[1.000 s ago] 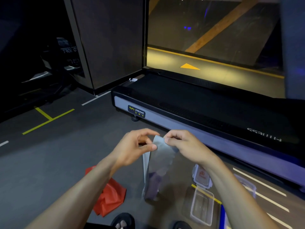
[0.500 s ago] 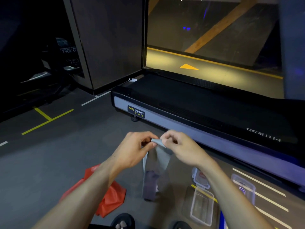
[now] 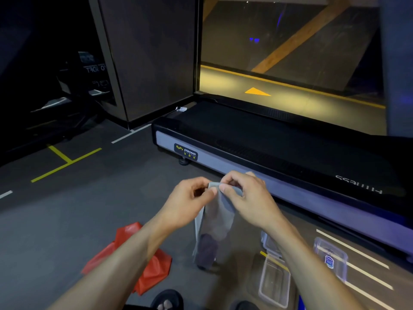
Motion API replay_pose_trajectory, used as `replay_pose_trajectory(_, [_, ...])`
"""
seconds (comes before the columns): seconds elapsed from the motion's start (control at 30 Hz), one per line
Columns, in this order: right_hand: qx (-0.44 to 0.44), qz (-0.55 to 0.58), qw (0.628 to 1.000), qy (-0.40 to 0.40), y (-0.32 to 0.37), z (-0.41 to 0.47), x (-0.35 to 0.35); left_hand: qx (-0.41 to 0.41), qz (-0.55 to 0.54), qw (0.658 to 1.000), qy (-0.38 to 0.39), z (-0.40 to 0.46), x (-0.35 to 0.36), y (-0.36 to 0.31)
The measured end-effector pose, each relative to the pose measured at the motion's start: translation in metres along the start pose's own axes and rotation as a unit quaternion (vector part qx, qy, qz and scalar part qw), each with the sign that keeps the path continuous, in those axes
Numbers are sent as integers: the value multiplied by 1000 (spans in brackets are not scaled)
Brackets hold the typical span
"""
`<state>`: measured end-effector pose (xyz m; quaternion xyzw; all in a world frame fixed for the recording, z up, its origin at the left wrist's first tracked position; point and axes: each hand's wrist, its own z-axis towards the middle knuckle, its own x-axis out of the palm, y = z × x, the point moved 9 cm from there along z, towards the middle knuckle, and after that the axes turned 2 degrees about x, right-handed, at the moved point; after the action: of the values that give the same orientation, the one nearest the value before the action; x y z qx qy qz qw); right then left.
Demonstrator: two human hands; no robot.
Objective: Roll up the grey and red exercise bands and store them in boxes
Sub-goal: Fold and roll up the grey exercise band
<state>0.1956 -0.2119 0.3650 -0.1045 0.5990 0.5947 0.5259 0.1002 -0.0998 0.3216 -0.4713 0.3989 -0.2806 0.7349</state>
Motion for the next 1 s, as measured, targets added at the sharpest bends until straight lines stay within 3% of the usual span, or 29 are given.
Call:
replay_pose_trajectory(0.13, [21,71,997,-23,-7,3,-3,2,-48,999,9,0,1,1])
replay_pose_trajectory(0.3, [79,184,979,37,-14,4,2,0,-53,998,19,1,-4,5])
replay_pose_trajectory(0.43, [110,259,955,94,-16,1,11,56,37,998,20,-2,-8,-7])
replay_pose_trajectory(0.6, [139,301,935,128,-18,-3,20,160,165,973,17,-10,-4,-36])
replay_pose_trajectory(0.77, [138,222,957,124,-19,-4,22,142,186,972,-1,-10,-6,-30])
replay_pose_trajectory(1.0, [53,45,995,69,-13,-3,14,65,161,985,-6,-7,-8,-16])
